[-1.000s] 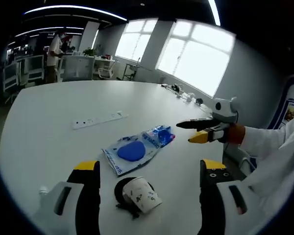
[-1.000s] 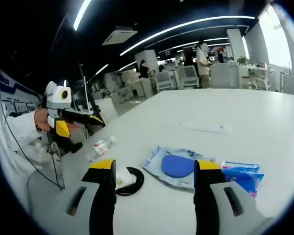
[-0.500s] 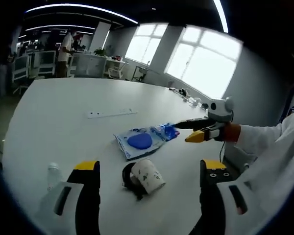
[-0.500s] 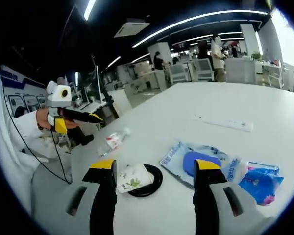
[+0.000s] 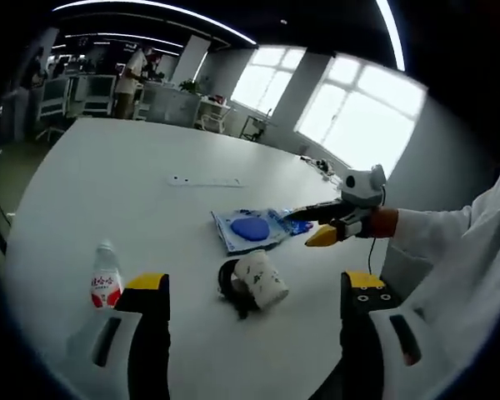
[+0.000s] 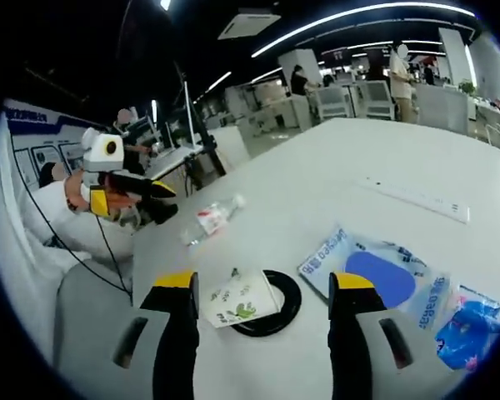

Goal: Arrange the tabletop items into an orderly group along one side of the table until the central work area is clear of visible clutter.

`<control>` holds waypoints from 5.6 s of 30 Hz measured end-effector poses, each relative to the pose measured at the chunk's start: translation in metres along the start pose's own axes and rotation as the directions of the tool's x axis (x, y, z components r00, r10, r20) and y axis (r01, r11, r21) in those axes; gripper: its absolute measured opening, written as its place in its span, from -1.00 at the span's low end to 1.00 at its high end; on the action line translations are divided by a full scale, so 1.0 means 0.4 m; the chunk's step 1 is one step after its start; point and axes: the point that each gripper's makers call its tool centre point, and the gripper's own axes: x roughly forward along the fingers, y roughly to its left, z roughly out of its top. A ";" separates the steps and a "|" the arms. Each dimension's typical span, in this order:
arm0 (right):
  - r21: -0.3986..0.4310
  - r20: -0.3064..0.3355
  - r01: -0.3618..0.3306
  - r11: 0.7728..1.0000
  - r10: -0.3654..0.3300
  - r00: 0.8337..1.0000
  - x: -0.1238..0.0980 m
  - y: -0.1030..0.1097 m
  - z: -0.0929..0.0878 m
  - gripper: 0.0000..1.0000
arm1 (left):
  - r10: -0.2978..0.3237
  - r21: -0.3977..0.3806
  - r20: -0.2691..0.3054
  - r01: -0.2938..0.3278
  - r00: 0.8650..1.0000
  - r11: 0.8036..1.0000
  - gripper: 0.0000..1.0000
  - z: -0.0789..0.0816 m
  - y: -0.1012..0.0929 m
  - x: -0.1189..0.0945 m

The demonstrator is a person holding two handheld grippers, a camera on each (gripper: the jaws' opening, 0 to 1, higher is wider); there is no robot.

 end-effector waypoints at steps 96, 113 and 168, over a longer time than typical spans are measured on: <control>-0.001 -0.003 -0.317 0.948 0.317 0.948 0.067 0.115 0.141 -1.00 | 0.039 -0.078 0.088 -0.032 0.995 0.996 0.69 -0.024 0.057 -0.044; -0.224 -0.110 -0.177 0.958 0.155 0.982 0.136 0.060 0.211 -1.00 | 0.045 -0.087 0.109 -0.036 0.993 0.996 0.69 -0.027 0.060 -0.059; -0.653 -0.571 -0.397 0.645 -0.077 0.817 0.313 -0.023 0.005 -1.00 | 0.068 -0.139 0.094 -0.055 0.993 0.989 0.68 -0.073 0.109 -0.060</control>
